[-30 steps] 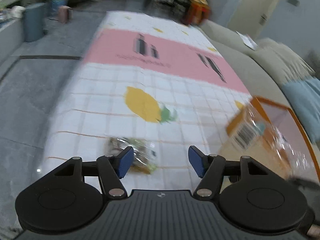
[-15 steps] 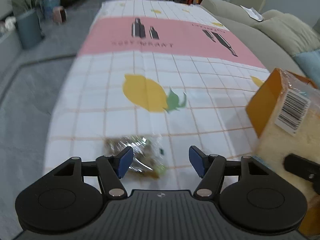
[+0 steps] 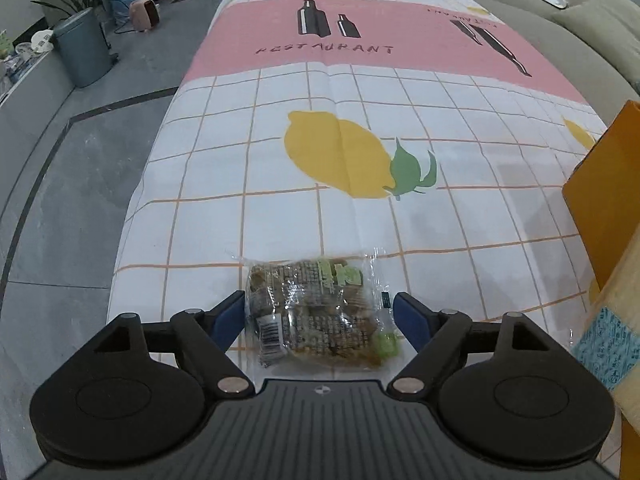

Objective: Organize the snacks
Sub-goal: 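Grasp the small clear nut packet with the left tool and lift it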

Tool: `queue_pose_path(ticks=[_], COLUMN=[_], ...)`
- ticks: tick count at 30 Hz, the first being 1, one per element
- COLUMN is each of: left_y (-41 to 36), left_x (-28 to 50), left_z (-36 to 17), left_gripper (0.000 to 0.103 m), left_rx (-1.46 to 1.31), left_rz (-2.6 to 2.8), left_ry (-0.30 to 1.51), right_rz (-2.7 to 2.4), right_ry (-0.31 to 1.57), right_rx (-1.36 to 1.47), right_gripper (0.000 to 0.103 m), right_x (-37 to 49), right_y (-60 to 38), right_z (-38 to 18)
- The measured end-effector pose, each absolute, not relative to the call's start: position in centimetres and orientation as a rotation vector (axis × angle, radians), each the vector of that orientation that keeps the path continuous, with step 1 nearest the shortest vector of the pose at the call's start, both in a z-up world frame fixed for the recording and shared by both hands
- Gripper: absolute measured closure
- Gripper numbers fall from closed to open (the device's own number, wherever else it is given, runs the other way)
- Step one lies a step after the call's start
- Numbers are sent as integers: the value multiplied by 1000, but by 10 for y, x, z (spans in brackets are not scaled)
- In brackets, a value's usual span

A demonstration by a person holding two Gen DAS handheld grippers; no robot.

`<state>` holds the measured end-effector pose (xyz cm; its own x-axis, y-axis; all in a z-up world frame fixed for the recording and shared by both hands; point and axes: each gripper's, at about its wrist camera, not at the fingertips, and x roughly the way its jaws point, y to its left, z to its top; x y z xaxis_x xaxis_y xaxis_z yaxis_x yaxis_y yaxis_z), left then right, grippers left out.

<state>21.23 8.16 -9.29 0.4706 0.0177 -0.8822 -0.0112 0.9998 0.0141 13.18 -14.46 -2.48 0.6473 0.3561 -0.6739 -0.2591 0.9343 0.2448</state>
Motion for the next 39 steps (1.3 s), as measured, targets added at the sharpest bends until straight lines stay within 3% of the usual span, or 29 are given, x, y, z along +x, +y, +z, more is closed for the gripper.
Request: queue_pose_path(ticks=[1,2,8,9,11,16,18,20,25,26,30,33,34,36,37,38,39], left_y=[81,81,77,75,72,77,80,86,93,92,85,68,66,66,67,70,74], left_x=[212,209,206,205,200,199,197,196,193,194,199,201,200,196,195,194,193], left_z=[-93,-92,-89,-88,-80,-79,-75,-71,-73,-74,-87,-93,-93,-91,-90,-88,-85], left_gripper=[9,17,25,37,44,48,59,63,63,58,12,6,7,25,28,42,47], left_rx=[15,13,21,30,64,26,-2,-48,-115,-110,-82,27,23,4,-9,-20,-39], left_rz=[13,-2,-13,-12,-1,-10,-8,-17,-36,-37,-33,-11,-15,-4,-12,-17,-29], left_ry=[1077,1067,1069,1061,1014,1036,1027,1020,1052,1062,1124,1117,1104,1083,1085,1072,1053], right_rz=[352,350,362,360,374,382,376,366,365,364,371,379,381,380,379,376,369], right_ry=[792,788,733,707,672,617,608,599,572,565,541,532,528,517,509,501,489], right_rx=[132,135,153,159,180,255,255,257,283,280,277,268,262,255,254,257,268], right_gripper=[82,82,82,82,82,82,82,82,82,82,82,82,82,82,82,82,82], right_x=[131,130,123,120,117,111,109,105,96,94,85,81,79,77,76,77,75], right_y=[-145,-145,-148,-148,-150,-159,-160,-161,-164,-164,-165,-166,-168,-170,-171,-172,-175], right_z=[-25,-25,-20,-18,-13,1,5,8,18,20,26,28,28,30,32,35,36])
